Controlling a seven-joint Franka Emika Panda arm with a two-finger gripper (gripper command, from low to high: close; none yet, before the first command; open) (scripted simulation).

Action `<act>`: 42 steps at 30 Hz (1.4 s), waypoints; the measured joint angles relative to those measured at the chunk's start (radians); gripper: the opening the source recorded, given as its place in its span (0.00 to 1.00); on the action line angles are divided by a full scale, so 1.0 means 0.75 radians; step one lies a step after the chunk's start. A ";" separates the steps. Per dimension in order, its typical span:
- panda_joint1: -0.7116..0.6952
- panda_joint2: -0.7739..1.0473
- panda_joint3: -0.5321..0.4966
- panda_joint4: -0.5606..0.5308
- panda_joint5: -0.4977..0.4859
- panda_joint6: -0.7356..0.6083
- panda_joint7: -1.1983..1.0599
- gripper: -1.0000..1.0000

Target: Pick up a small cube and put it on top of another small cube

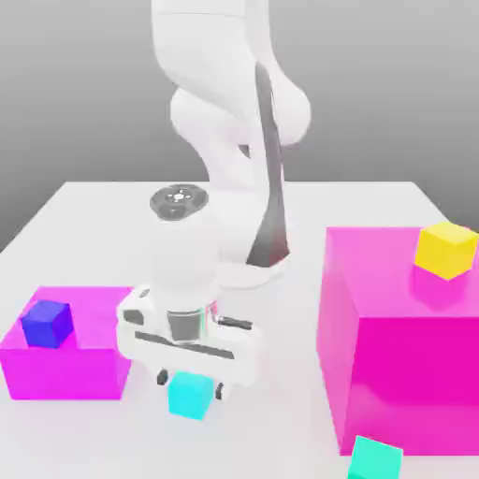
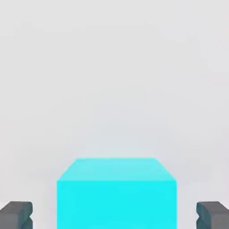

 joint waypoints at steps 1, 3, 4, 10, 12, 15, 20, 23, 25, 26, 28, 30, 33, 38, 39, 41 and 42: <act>0.000 0.000 0.000 0.000 -0.001 0.000 0.001 0.00; 0.000 0.000 0.000 0.000 -0.003 0.000 0.003 0.00; 0.002 0.017 -0.002 0.003 -0.006 0.014 0.005 0.00; -0.020 -0.202 0.024 -0.036 0.014 -0.163 -0.008 0.00; -0.021 -0.286 0.024 -0.046 0.017 -0.233 -0.012 0.00; 0.030 -0.383 0.067 0.042 0.040 -0.369 0.089 0.00; 0.170 -0.543 0.156 0.227 0.131 -0.647 0.327 0.00; 0.243 -0.638 0.230 0.340 0.215 -0.812 0.455 0.00; 0.301 -0.699 0.280 0.416 0.277 -0.921 0.536 0.00; 0.328 -0.729 0.307 0.449 0.302 -0.975 0.582 0.00; 0.370 -0.779 0.363 0.488 0.315 -1.079 0.693 0.00; 0.402 -0.825 0.426 0.516 0.313 -1.184 0.814 0.00; 0.445 -0.892 0.524 0.553 0.308 -1.341 0.996 0.00; 0.441 -0.850 0.612 0.431 0.262 -1.242 1.118 0.00; 0.440 -0.835 0.621 0.405 0.261 -1.201 1.123 1.00; 0.440 -0.835 0.621 0.405 0.261 -1.201 1.123 1.00; 0.440 -0.835 0.621 0.405 0.261 -1.201 1.123 1.00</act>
